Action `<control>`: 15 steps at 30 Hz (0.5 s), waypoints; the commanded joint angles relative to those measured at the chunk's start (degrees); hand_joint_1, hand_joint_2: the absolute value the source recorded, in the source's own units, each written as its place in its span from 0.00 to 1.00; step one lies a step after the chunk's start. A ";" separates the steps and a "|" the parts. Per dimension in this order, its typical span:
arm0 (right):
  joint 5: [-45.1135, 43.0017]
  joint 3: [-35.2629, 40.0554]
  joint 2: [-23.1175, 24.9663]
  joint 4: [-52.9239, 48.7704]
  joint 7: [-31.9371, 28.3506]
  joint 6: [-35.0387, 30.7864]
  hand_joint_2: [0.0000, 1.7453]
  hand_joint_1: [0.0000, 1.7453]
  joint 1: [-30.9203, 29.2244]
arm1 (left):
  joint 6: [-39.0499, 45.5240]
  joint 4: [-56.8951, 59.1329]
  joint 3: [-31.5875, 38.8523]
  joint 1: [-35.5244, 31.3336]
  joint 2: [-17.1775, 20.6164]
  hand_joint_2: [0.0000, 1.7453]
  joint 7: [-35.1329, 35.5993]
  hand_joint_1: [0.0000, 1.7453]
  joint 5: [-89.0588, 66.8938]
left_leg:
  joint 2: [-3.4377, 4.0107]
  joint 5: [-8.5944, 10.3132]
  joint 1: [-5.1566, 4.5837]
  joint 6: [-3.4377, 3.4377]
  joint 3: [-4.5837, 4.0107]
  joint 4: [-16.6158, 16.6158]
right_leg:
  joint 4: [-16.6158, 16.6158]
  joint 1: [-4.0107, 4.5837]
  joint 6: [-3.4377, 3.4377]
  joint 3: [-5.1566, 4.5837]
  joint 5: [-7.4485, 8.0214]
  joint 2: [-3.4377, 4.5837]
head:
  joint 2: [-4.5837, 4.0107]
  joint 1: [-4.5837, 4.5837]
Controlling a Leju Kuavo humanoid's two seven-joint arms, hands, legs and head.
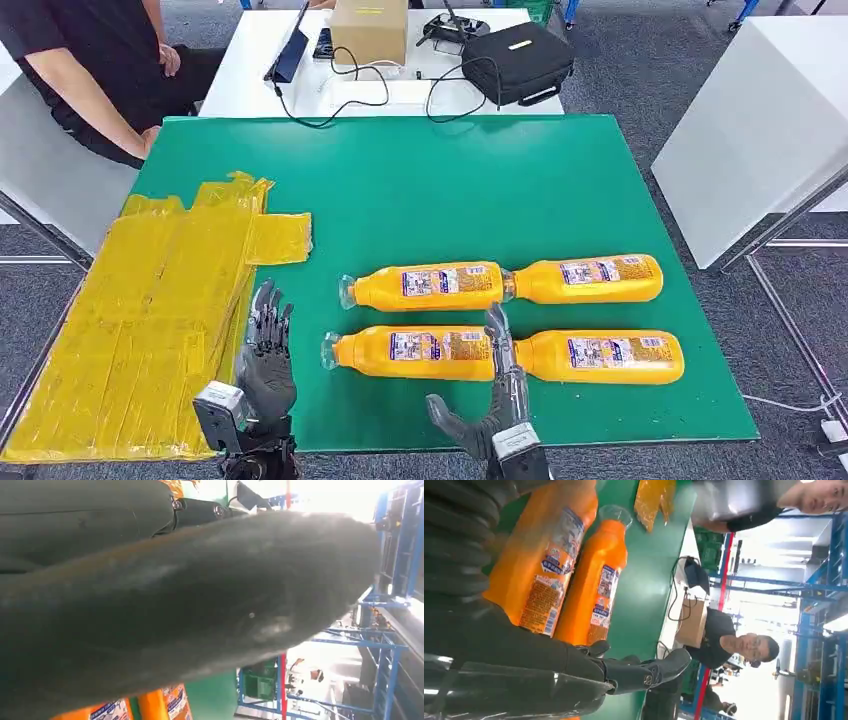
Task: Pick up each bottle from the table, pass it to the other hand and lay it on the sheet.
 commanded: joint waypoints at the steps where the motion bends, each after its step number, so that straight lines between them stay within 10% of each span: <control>1: -0.81 5.56 0.20 7.74 -0.11 0.99 0.00 0.00 -5.37 | -0.79 -1.95 6.33 1.52 1.50 0.00 -0.66 0.00 0.74 | 0.20 -0.17 -0.01 0.08 0.50 -0.09 | -0.05 0.02 -0.22 0.37 -0.10 0.30 | 0.00 -0.02; 15: -1.26 5.13 -0.39 7.62 -0.11 4.60 0.00 0.00 -6.49 | -2.20 -3.79 9.29 2.80 -0.55 0.00 -0.66 0.00 -0.53 | -0.04 -0.09 -0.01 0.09 0.34 -0.05 | -0.04 0.00 -0.15 0.32 -0.10 0.04 | 0.00 0.00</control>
